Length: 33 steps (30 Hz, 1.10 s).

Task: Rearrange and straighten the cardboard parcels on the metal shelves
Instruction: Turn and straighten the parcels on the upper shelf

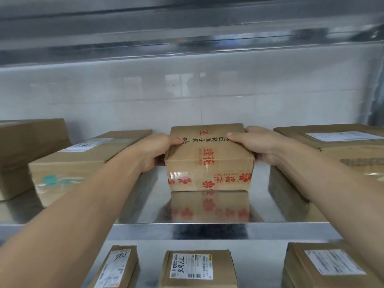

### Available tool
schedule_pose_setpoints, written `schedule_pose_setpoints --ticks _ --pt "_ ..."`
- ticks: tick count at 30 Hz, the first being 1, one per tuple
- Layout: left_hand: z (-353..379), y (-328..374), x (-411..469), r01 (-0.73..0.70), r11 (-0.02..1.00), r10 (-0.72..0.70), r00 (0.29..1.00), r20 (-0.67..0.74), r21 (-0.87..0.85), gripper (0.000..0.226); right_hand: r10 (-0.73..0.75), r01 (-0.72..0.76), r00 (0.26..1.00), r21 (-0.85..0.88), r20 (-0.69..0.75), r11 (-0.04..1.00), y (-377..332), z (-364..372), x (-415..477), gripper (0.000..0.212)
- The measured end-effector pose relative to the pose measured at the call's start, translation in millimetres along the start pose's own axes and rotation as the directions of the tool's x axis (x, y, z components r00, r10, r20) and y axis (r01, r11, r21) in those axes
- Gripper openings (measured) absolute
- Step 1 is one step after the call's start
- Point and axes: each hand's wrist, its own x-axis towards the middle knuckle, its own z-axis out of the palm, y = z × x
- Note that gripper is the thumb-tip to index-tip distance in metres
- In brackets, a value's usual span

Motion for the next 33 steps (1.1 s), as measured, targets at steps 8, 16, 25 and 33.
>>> schedule_pose_setpoints --ticks 8,16,25,33 --pt "-12.8 4.3 -13.0 -0.106 0.984 0.096 0.993 -0.073 -0.143 0.01 0.008 0.007 0.999 0.287 -0.051 0.958 -7.8 -2.7 -15.3 0.033" --pt "-14.9 4.5 -19.5 -0.045 0.954 0.023 0.997 -0.077 -0.296 0.041 -0.023 0.076 0.993 0.489 -0.113 0.869 -16.4 -0.1 -24.4 0.033" --pt "-17.9 13.1 -14.0 -0.014 0.968 -0.009 0.996 -0.092 -0.251 0.041 0.016 0.01 0.998 0.395 -0.063 0.919 -18.5 6.8 -22.7 0.029" --pt "-13.0 20.7 -10.1 0.089 0.994 -0.094 0.993 -0.072 -0.066 0.018 0.136 -0.135 0.991 0.235 0.01 0.963 -21.6 8.0 -17.2 0.021"
